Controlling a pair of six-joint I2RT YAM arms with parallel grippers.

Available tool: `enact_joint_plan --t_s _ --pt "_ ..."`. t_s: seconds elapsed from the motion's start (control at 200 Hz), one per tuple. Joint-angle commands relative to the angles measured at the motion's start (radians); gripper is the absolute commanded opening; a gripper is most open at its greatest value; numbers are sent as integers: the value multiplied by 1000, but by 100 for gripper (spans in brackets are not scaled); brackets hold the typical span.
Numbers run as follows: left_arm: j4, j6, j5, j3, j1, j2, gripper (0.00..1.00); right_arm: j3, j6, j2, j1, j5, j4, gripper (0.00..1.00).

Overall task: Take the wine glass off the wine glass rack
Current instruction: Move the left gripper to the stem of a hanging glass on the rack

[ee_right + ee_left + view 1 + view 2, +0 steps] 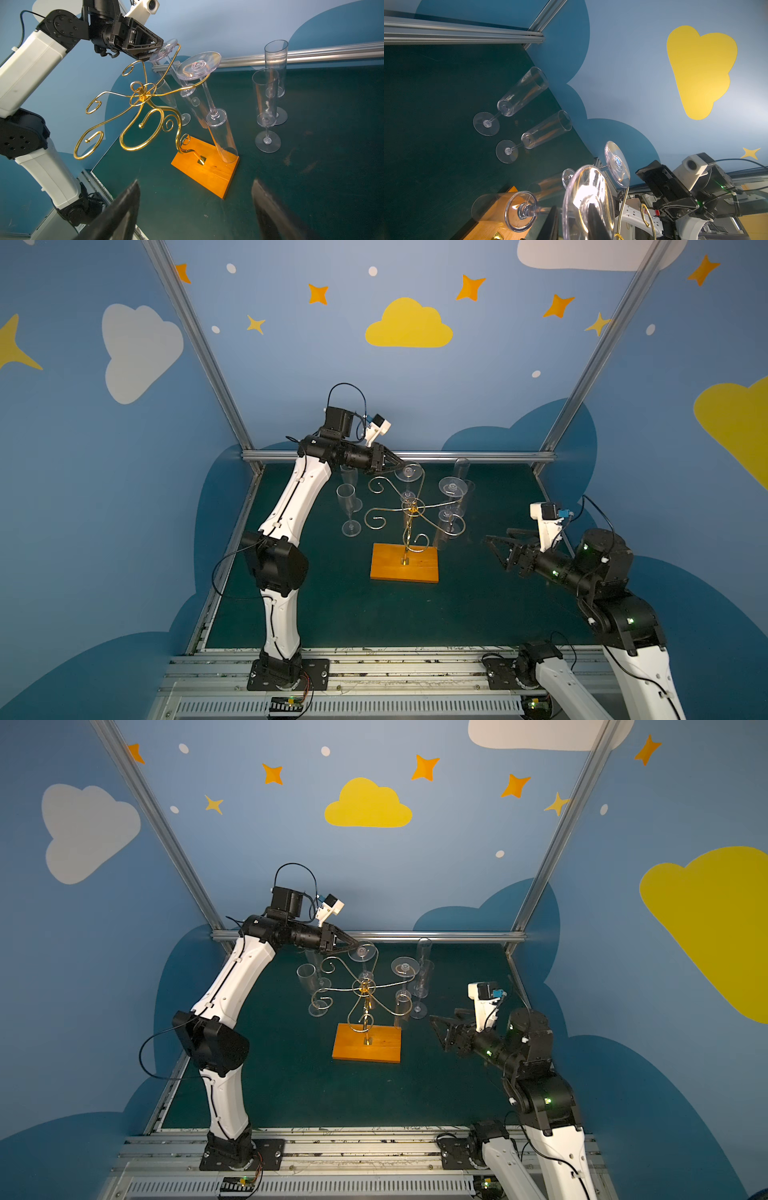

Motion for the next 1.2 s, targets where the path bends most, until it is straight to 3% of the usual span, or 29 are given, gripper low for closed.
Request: enact_joint_plan --t_s 0.0,0.921,1.046,1.191 --pt "-28 20 -6 7 -6 13 23 -14 -11 -7 -4 6 17 83" --pt "-14 -10 -25 -8 -12 -28 3 -34 -14 -38 -4 18 22 83" --pt "89 -103 50 -44 -10 -44 3 -33 -9 -42 -4 19 21 83" --pt "112 -136 5 -27 -17 -59 3 -34 -7 -50 -4 19 19 83"
